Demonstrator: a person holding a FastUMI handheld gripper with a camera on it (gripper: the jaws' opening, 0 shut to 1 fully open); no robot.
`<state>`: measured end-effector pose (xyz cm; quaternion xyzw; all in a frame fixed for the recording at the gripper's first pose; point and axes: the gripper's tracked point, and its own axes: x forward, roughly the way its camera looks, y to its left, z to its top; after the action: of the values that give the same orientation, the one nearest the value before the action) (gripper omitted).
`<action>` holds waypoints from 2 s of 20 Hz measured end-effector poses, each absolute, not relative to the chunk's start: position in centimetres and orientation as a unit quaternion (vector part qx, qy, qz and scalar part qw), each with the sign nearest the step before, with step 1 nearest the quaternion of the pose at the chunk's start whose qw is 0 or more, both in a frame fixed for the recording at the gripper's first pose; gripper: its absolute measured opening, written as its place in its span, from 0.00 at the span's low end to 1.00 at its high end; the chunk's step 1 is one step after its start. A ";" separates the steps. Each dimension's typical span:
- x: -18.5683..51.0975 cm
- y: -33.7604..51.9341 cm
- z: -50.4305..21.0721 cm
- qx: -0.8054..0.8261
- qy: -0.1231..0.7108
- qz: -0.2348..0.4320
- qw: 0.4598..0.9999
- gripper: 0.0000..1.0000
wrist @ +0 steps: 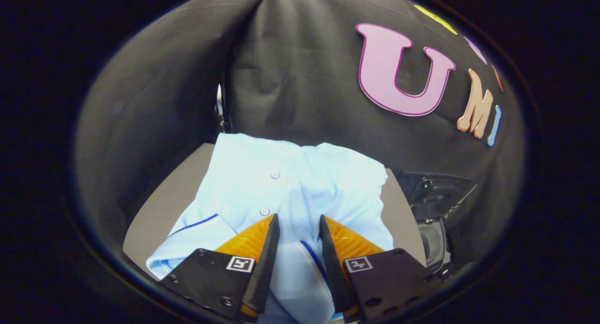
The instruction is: Put the clothes into the washing machine and then close the washing machine lid.
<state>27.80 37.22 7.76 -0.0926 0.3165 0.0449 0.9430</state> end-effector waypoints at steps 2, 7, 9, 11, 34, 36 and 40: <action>27.6 37.7 7.0 -0.126 0.325 0.042 0.936 0.37; 26.7 36.7 7.6 -0.187 0.330 0.004 0.925 0.01; 25.1 33.9 8.2 -0.213 0.341 -0.032 0.915 0.01; 24.4 30.5 10.2 -0.226 0.320 -0.076 0.917 0.01; 25.6 16.7 18.5 -0.113 0.127 -0.104 0.980 0.01; 25.9 14.3 19.7 -0.097 0.105 -0.120 0.982 0.01; 26.6 10.4 17.4 -0.056 0.123 -0.132 0.982 0.01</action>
<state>26.58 10.42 17.39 -0.0555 0.1228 -0.1319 0.9821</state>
